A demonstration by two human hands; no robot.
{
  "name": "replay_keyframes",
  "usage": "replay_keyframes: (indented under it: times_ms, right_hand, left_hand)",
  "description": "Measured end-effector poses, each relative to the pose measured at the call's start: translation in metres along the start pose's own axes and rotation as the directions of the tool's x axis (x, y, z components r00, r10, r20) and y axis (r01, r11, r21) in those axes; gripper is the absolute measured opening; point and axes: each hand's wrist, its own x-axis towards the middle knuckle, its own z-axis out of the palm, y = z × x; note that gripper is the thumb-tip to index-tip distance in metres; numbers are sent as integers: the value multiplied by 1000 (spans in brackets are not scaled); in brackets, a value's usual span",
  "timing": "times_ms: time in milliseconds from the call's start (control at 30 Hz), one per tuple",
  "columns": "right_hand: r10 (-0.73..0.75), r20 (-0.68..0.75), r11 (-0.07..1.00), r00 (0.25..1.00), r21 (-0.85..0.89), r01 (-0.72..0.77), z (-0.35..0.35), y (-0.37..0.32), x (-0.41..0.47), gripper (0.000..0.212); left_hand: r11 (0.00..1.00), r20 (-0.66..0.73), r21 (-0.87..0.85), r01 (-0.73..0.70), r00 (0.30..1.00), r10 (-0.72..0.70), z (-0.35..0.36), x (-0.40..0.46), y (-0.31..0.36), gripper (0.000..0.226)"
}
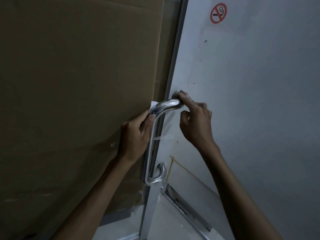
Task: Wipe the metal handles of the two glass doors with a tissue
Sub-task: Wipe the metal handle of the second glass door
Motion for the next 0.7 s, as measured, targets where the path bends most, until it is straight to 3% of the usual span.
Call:
replay_keyframes:
  times_ms: [133,233,367,467,533,600,700]
  right_hand:
    - [1,-7,1000,1000,-2,-1,1,0,1,72]
    - [10,-5,1000,1000,-8,-10,0,0,0,71]
    - [7,-6,1000,1000,-19,-7,0,0,2,71]
    - [3,-7,1000,1000,-8,-4,1,0,3,71]
    - [8,-14,1000,1000,-10,-8,3,1,3,72]
    - [9,-19,1000,1000,-18,-9,4,0,2,72]
    - [0,-16,1000,1000,-16,0,4,1,2,71]
  left_hand:
    - [993,-95,67,-95,990,101,3,-9,5,39]
    - [998,-63,65,11,998,-7,9,-19,3,36]
    - [983,74,-118,139,989,-131,2,-6,2,26]
    - [999,-76,41,25,997,-22,6,-11,9,44]
    - [989,-94,150,-3,995,17,19,-28,3,54]
    - [988,-61,143,60,997,-51,24,-39,-6,57]
    - [970,37,-32,240,970,-239,14,-31,-8,36]
